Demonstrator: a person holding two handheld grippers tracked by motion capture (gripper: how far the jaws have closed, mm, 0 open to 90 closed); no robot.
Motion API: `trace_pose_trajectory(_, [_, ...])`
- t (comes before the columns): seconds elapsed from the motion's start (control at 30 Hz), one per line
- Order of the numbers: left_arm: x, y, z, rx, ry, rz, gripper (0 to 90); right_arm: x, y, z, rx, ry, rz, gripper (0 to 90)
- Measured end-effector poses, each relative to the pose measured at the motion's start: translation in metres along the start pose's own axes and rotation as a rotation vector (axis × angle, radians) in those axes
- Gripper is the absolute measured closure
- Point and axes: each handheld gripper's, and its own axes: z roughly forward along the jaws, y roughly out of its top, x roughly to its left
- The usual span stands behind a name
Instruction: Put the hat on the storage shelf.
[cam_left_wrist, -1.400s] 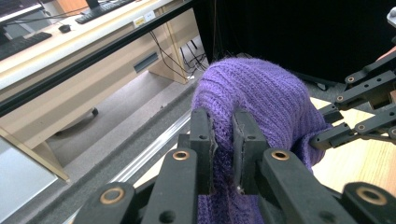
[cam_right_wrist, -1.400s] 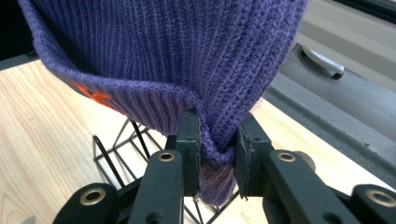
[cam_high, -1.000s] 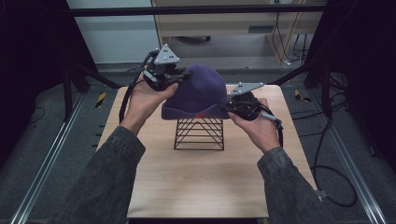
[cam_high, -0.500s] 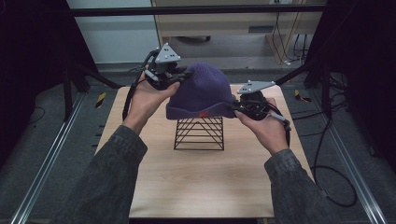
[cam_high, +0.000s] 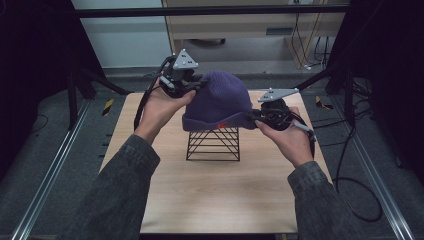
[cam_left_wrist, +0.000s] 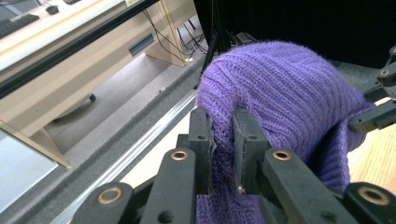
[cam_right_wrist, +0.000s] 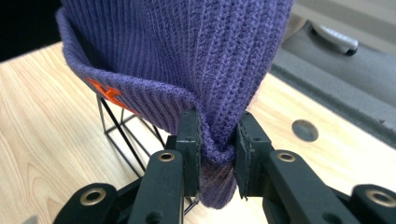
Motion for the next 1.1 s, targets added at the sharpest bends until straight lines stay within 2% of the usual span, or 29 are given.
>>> trace_pose_trajectory(0.17, [0.002,-0.010,0.009,0.023,-0.001,-0.004,79.0,0.002,-0.008,0.014,0.025,0.010,0.003,74.1])
trace_pose_trajectory(0.27, [0.001,-0.015,0.014,0.021,-0.004,-0.018,79.0,0.004,-0.012,0.023,0.046,0.013,0.004,73.8])
trace_pose_trajectory(0.37, [0.000,-0.019,0.015,0.026,0.000,-0.005,79.0,0.005,-0.015,0.029,0.067,0.011,-0.004,73.6])
trace_pose_trajectory(0.97, [-0.003,-0.034,0.017,0.024,-0.014,-0.018,79.2,0.014,-0.025,0.041,0.090,0.024,-0.024,73.2])
trace_pose_trajectory(1.1, [-0.005,-0.036,0.016,0.032,-0.013,-0.006,79.2,0.016,-0.030,0.046,0.104,0.031,-0.025,72.9])
